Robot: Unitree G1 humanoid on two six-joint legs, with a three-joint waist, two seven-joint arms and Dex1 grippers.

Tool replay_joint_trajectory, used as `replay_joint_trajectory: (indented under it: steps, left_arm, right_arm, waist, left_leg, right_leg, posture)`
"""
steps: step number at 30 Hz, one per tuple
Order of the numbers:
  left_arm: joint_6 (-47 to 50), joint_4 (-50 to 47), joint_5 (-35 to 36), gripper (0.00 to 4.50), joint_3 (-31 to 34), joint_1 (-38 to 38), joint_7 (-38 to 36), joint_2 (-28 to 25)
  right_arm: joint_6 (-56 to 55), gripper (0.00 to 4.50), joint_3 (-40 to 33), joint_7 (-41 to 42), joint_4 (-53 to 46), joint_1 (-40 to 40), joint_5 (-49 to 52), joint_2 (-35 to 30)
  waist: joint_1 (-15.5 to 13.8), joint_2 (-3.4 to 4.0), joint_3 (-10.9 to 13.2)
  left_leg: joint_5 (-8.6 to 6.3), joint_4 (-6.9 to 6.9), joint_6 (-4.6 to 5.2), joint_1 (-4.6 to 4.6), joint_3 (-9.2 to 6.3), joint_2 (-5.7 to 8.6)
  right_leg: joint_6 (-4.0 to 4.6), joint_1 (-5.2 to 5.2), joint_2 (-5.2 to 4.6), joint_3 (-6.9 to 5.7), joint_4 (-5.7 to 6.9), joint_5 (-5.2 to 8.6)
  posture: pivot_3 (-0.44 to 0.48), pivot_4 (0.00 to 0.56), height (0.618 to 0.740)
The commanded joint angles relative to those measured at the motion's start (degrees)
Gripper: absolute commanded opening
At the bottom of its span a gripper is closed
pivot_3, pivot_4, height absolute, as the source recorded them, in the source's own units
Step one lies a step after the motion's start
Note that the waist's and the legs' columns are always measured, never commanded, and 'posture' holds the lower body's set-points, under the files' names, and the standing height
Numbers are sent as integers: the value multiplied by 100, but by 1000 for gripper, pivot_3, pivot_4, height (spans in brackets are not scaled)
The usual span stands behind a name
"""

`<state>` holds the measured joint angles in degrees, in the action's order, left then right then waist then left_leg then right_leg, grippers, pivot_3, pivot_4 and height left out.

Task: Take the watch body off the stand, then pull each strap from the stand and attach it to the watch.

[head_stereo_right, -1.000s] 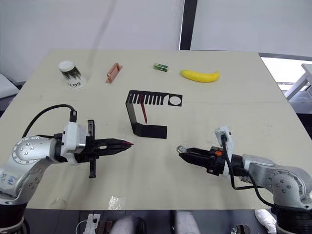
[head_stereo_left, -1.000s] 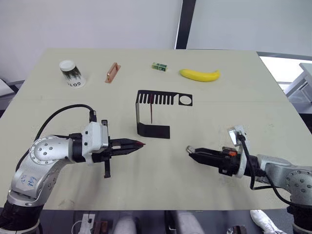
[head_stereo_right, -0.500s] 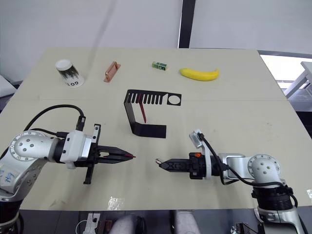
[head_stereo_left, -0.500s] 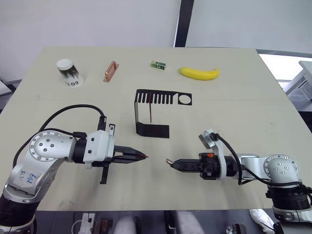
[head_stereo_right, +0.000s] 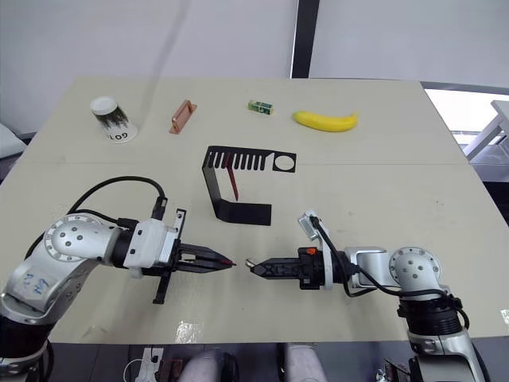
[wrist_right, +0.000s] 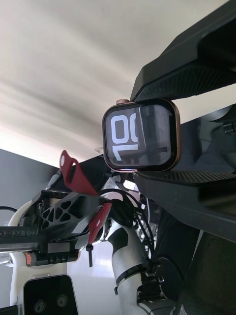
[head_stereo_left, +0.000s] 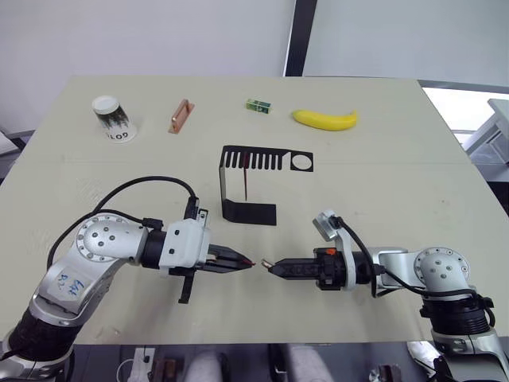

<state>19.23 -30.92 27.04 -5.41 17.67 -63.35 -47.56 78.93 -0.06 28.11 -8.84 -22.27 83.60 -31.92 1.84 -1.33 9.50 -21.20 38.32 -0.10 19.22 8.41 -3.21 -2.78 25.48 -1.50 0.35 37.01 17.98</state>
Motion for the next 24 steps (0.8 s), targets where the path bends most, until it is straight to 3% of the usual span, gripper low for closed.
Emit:
replay_joint_trajectory:
  steps: [1, 24]
  left_arm:
    - [-89, -24, -183, 0, -58, 115, 33, 13]
    - [-256, 165, -548, 0, -271, 182, 55, 309]
  right_arm:
    - [16, 1505, -26, 159, -179, -24, 11, -9]
    - [-9, 1505, -56, 111, -359, 97, -60, 16]
  waist:
    - [0, 0, 0]
    - [-4, 0, 0]
  left_leg:
    - [0, 1, 0, 0, 0, 0]
    - [0, 12, 0, 1, 0, 0]
  right_leg:
    - [0, 0, 0, 0, 0, 0]
    - [0, 0, 0, -1, 8, 0]
  posture:
    - [0, 150, 738]
    - [0, 150, 738]
